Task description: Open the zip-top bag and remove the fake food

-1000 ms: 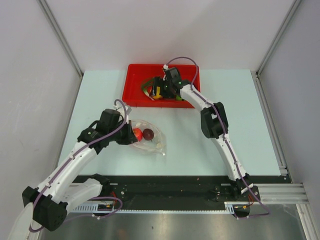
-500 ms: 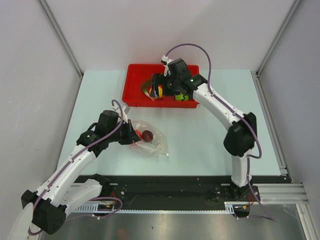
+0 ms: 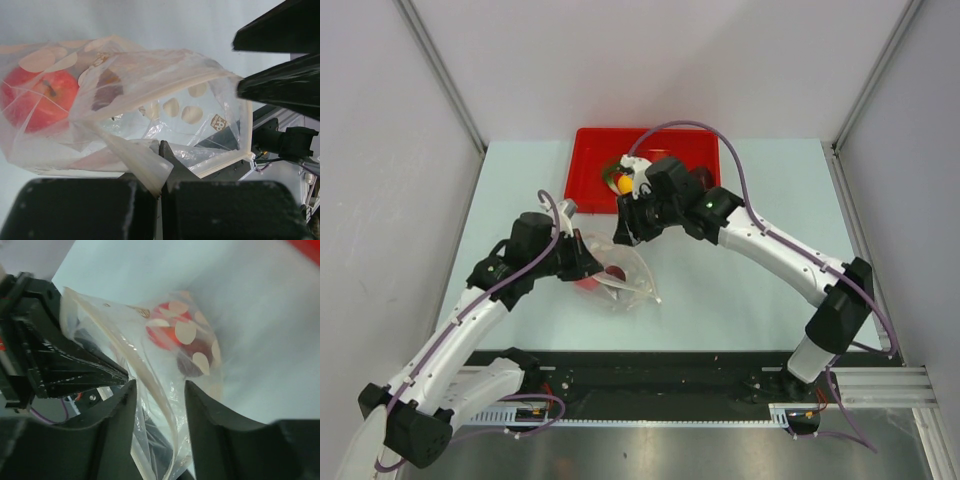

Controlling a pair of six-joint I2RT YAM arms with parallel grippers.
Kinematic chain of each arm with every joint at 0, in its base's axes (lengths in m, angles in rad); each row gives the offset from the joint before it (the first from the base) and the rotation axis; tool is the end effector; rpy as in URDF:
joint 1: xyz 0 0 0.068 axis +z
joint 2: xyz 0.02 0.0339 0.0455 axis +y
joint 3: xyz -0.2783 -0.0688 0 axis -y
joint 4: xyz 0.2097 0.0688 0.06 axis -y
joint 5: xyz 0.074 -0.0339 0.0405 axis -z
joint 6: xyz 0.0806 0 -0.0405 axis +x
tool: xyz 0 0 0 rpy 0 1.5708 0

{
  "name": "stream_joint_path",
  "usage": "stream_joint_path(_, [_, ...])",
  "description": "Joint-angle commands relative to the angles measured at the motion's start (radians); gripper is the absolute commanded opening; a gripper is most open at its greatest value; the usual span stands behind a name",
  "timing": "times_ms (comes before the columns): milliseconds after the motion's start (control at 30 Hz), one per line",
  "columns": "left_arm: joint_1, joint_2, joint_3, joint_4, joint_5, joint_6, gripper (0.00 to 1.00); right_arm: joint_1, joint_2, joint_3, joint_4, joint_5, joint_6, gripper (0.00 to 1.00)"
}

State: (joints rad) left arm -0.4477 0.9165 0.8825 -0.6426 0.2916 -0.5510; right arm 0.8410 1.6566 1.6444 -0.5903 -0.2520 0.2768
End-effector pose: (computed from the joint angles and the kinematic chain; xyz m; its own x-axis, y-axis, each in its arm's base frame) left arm 0.1524 -0.0989 0.2925 -0.8038 -0.1703 -0.5701 0.2299 0.7948 -0.5616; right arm 0.2381 0.2963 0.3620 -0.5981 -0.2717 -0.7539 -0.7228 0.5892 0.3611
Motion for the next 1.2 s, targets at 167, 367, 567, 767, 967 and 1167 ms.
stream_joint_path(167, [0.000,0.025,-0.028,0.055,0.017,-0.024,0.00,0.047,0.127,0.005,0.034,-0.020,-0.004,0.41])
stream_joint_path(367, [0.000,0.067,-0.025,0.061,0.004,-0.004,0.00,0.044,0.213,0.015,0.058,-0.018,-0.005,0.38])
stream_joint_path(567, [0.000,0.113,0.007,0.058,0.009,0.011,0.00,-0.006,0.220,0.084,-0.046,0.049,-0.010,0.59])
stream_joint_path(767, [0.001,0.134,0.016,0.049,0.009,0.043,0.00,-0.060,0.149,0.176,-0.179,0.088,-0.039,0.82])
stream_joint_path(967, [0.006,0.143,0.021,0.049,0.017,0.062,0.00,0.010,0.071,0.140,-0.175,-0.002,0.015,0.75])
stream_joint_path(1167, [0.007,0.153,0.032,0.047,0.027,0.066,0.00,0.070,0.029,0.016,-0.060,-0.032,0.055,0.49])
